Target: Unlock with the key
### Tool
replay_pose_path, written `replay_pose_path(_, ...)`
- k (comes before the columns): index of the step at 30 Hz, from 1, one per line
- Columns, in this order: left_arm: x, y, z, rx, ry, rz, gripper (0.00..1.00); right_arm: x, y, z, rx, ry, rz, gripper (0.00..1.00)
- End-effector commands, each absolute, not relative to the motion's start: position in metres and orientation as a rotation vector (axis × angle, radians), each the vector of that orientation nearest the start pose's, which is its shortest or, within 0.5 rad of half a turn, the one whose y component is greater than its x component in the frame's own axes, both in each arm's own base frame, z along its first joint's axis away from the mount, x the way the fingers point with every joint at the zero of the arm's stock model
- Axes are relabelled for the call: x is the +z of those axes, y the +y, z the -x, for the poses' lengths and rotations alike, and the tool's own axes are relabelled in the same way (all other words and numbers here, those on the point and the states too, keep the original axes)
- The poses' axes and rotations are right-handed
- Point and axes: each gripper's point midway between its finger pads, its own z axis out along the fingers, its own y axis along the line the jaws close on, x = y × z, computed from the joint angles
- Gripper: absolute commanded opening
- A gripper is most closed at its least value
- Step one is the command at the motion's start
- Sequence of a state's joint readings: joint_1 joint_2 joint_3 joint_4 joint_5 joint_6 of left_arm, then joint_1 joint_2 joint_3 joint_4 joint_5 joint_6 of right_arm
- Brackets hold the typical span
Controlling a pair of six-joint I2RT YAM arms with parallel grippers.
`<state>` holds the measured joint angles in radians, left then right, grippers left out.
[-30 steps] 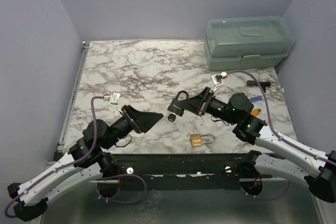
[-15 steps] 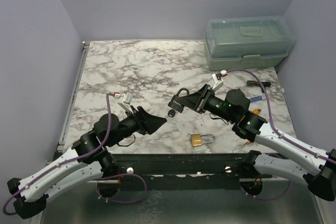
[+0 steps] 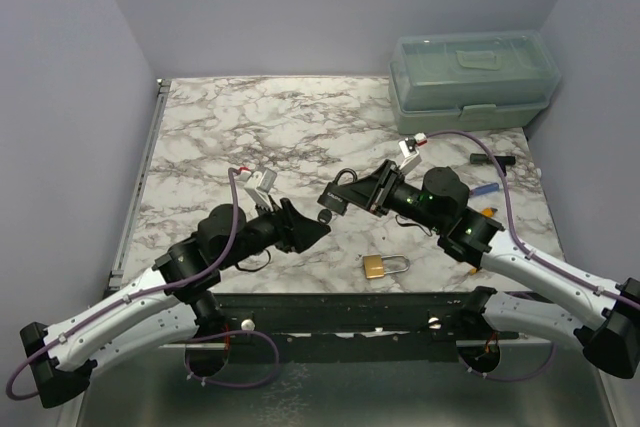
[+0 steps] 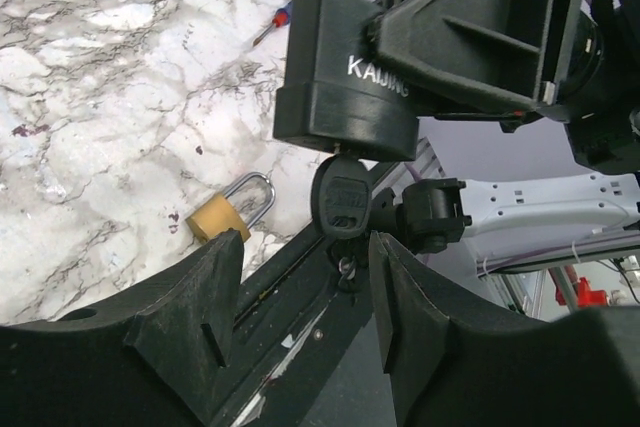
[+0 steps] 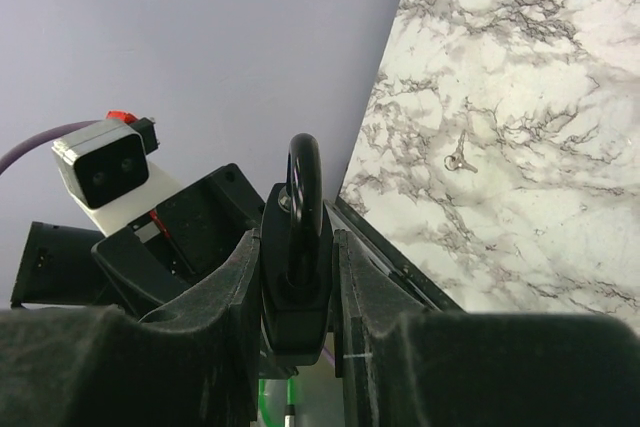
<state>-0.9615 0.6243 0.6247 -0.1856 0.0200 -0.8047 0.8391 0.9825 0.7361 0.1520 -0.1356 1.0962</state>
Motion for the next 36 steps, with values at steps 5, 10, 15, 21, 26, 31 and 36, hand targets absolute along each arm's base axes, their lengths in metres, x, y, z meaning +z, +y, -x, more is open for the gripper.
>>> replay_pose_path(5, 0.287, -0.269, -0.135, -1.349, 1.83, -0.239, 0.55, 0.331, 0.317, -0.195, 1.595, 1.803, -0.072, 0.0)
replay_pose_path(10, 0.289, -0.274, -0.135, -1.367, 1.827, -0.252, 0.52, 0.332, 0.319, -0.193, 1.607, 1.804, -0.061, 0.0)
replay_pose_path(15, 0.291, -0.277, -0.137, -1.369, 1.826, -0.258, 0.42, 0.33, 0.32, -0.191, 1.618, 1.813, -0.05, 0.0)
replay_pose_path(21, 0.291, -0.28, -0.139, -1.368, 1.829, -0.254, 0.32, 0.328, 0.323, -0.189, 1.632, 1.824, -0.043, 0.0)
replay_pose_path(26, 0.288, -0.282, -0.14, -1.362, 1.84, -0.257, 0.2, 0.324, 0.324, -0.189, 1.635, 1.836, -0.049, 0.0)
replay_pose_path(31, 0.287, -0.282, -0.145, -1.339, 1.845, -0.243, 0.06, 0.32, 0.324, -0.19, 1.633, 1.851, -0.054, 0.0)
replay_pose_path(36, 0.281, -0.282, -0.151, -1.295, 1.87, -0.224, 0.0, 0.314, 0.324, -0.19, 1.618, 1.882, -0.068, 0.0)
